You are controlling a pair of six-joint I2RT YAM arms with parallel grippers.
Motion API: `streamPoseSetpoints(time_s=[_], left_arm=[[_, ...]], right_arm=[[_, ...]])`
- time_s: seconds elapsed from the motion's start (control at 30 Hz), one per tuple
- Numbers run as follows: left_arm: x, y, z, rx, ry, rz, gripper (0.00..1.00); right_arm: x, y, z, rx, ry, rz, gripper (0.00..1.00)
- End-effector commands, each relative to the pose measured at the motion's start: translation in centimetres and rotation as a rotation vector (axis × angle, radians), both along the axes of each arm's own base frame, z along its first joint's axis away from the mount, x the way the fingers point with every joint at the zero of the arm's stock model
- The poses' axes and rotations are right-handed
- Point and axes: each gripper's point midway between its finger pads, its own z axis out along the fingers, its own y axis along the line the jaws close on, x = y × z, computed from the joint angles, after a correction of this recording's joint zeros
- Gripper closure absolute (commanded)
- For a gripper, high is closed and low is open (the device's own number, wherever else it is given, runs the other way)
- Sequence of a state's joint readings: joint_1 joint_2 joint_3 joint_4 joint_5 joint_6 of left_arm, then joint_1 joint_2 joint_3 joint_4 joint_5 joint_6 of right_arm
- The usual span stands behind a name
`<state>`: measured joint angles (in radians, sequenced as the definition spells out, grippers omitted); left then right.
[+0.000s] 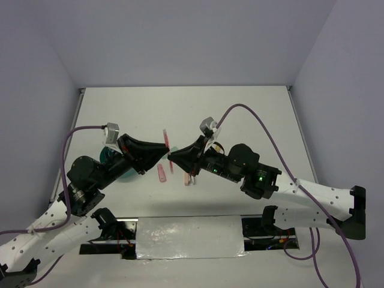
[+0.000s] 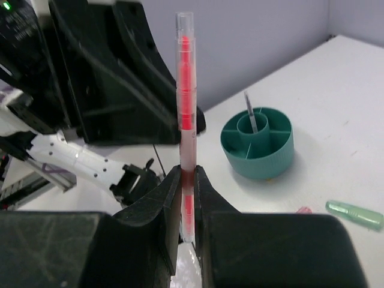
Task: Sort the stationery into containers
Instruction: Close the pen cap on the pen.
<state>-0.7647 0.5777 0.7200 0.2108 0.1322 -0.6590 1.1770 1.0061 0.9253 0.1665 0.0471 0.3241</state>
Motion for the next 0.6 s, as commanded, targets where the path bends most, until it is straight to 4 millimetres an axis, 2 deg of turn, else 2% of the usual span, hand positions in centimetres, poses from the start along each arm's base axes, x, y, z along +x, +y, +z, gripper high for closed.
streamPoseSetpoints(time_s=[0.0,0.2,0.37,0.57], left_arm=[[-0.8,-0.8,-1.8,0.062,0.034,-0.060,0.66],[-1.2,-0.8,-1.3,0.061,0.011,-0.076,0.46],[-1.7,-1.0,-0.4,0.051,-0.024,-0.105,0.40],[-2.3,-1.2,0.9,0.041,-0.087,-0.133,0.39]], right_arm=[[-0.2,-2.1,8.3,0.248,-0.118,-0.027,1.00],[-0.3,-2.0,8.2,0.239,-0.116,-0.020,1.00],[-0.3,-1.6,7.5,0.230,-0.103,-0.011,1.00],[-0.2,-1.1,6.7,0.211,-0.092,-0.004,1.00]])
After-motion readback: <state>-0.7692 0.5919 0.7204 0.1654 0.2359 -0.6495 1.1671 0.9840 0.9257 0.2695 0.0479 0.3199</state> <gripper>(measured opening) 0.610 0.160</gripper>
